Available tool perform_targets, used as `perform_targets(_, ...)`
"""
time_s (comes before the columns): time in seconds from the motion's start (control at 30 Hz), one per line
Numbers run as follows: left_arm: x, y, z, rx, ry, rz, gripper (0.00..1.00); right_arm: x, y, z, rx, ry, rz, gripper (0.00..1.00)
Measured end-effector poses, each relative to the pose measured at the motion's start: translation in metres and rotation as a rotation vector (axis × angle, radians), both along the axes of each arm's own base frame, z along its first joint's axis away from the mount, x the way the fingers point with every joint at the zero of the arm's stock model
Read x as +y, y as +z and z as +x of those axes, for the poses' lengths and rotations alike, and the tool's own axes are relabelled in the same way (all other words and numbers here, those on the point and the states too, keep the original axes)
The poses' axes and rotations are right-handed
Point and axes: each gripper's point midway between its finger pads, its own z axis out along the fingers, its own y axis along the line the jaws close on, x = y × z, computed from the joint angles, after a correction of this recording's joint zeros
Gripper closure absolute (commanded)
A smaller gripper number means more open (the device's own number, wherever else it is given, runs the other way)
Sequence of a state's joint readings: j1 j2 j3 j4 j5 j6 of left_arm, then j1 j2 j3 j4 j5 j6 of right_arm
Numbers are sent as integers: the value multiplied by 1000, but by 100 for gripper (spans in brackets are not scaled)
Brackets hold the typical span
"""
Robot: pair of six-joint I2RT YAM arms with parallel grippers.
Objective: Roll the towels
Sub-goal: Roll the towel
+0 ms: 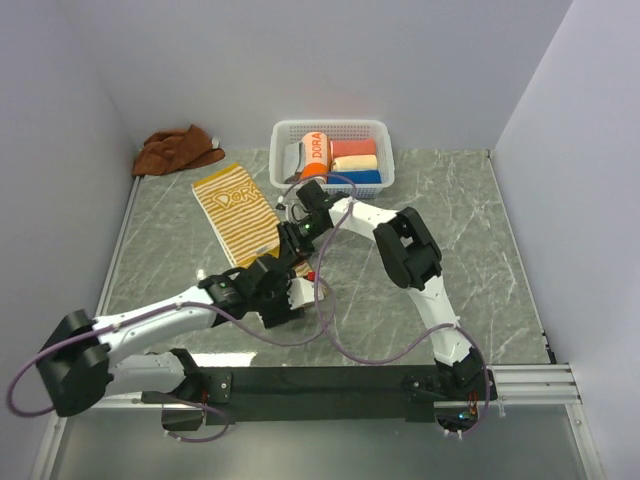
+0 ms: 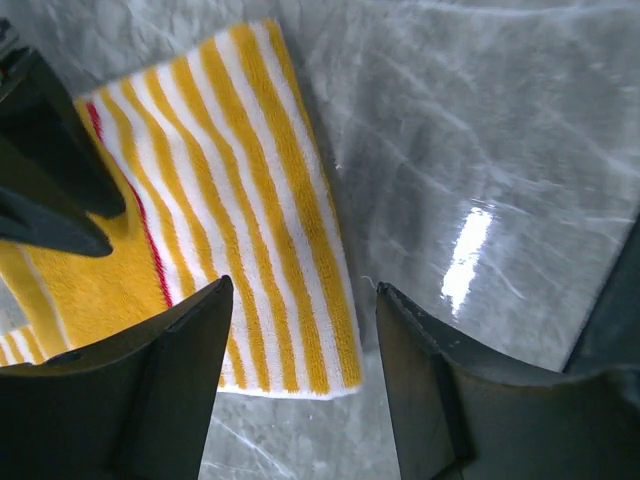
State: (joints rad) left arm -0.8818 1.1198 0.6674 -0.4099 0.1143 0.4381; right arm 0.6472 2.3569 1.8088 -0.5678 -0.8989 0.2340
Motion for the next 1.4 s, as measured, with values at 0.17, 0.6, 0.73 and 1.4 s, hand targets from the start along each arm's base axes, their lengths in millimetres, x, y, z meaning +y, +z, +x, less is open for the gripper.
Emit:
perform_targets(0.17,2,-31,10,12,47,106,40,-2,-7,2,15,-8,-7,60)
perform_targets(0.6,1,-57,4,27,48,178,95,-6,-12,-5,15,-7,-1,61)
perform_targets(0.73,1,-55,-2,46,34,171,100,-12,-12,-14,18,-6,-2,61)
perform_targets(1.4,25,11,25,412,126,-92,99,-42,55,5,-79,-11,7,50)
